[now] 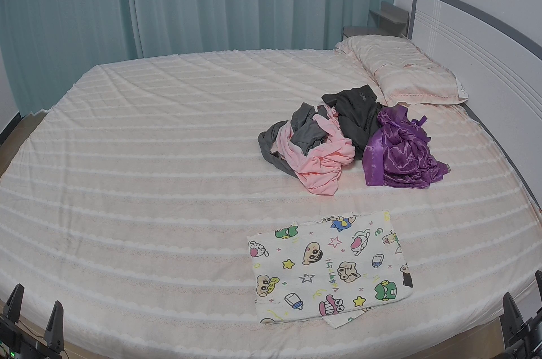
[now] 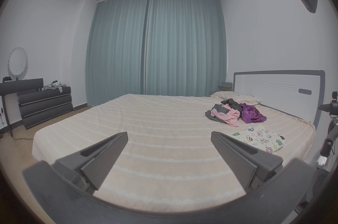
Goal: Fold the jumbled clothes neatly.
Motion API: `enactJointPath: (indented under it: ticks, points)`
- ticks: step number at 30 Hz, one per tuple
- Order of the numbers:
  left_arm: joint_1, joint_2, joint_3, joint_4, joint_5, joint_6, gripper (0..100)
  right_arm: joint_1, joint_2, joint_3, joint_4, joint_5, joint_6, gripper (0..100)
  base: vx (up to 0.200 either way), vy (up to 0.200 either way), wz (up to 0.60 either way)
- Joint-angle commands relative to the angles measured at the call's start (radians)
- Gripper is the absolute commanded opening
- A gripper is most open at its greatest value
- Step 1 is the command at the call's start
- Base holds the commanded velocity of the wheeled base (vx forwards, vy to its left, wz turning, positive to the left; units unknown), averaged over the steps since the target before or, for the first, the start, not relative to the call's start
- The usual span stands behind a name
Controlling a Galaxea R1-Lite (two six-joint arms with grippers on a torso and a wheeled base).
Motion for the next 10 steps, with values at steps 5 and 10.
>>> enactJointPath:
  ticks: [5,10]
  points:
    - [0.0,-0.015,0.018,0.0,0.006,-0.003,100,0.0,-0.013,0.018,0.0,0.0,0.006,100,0.0,0.0,0.0]
    - [0.0,-0.015,0.018,-0.002,0.0,0.003,100,0.0,-0.013,0.018,0.0,-0.003,0.022,100,0.0,0.0,0.0]
